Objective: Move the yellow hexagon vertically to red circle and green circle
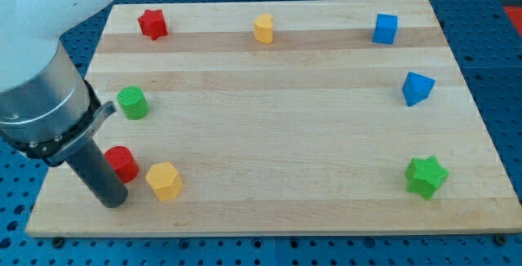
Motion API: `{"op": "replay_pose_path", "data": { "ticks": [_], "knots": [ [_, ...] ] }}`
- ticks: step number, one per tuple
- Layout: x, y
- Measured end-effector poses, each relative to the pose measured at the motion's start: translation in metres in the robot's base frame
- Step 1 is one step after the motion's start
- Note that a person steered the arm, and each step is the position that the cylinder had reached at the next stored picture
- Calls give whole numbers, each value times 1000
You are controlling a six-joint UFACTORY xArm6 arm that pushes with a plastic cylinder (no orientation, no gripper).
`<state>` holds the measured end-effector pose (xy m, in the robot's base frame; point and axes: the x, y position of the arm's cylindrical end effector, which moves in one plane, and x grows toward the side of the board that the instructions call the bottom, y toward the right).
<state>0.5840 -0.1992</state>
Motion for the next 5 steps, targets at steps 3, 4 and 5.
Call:
{"op": "replay_pose_path", "data": {
  "ticks": [3, 4, 5],
  "knots": [
    [-126, 4],
    [-120, 35],
    [-101, 121]
  ]
}}
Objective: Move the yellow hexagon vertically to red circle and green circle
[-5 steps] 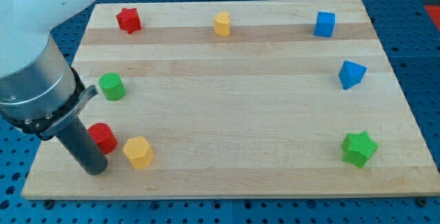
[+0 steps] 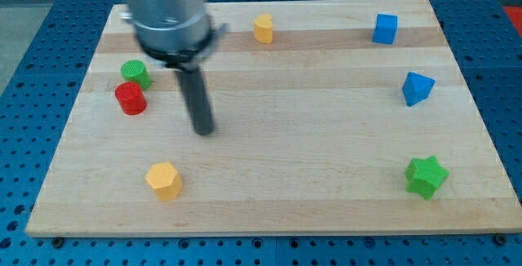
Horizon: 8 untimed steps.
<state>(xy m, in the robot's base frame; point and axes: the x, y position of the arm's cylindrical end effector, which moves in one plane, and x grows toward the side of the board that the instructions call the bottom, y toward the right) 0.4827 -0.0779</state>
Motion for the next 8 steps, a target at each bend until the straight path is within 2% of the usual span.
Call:
{"op": "replay_pose_path", "data": {
  "ticks": [1, 2, 6, 7, 8],
  "knots": [
    [9, 1],
    [44, 1],
    [65, -36],
    [64, -29],
    [68, 6]
  ]
}}
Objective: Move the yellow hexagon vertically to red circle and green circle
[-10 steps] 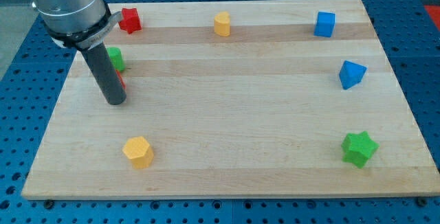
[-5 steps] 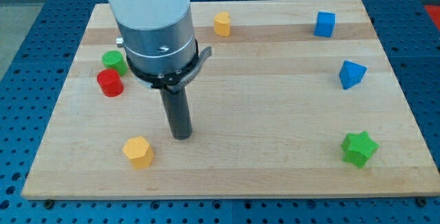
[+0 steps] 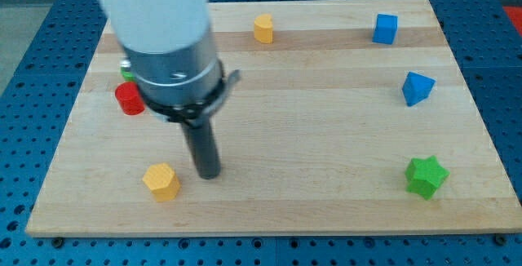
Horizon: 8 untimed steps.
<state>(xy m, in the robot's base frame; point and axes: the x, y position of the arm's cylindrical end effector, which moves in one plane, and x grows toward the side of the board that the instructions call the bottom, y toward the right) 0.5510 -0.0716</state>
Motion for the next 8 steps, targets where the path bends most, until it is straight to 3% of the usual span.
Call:
{"op": "replay_pose_path", "data": {
  "ticks": [3, 5, 8],
  "knots": [
    [23, -8],
    [24, -68],
    [24, -109]
  ]
}}
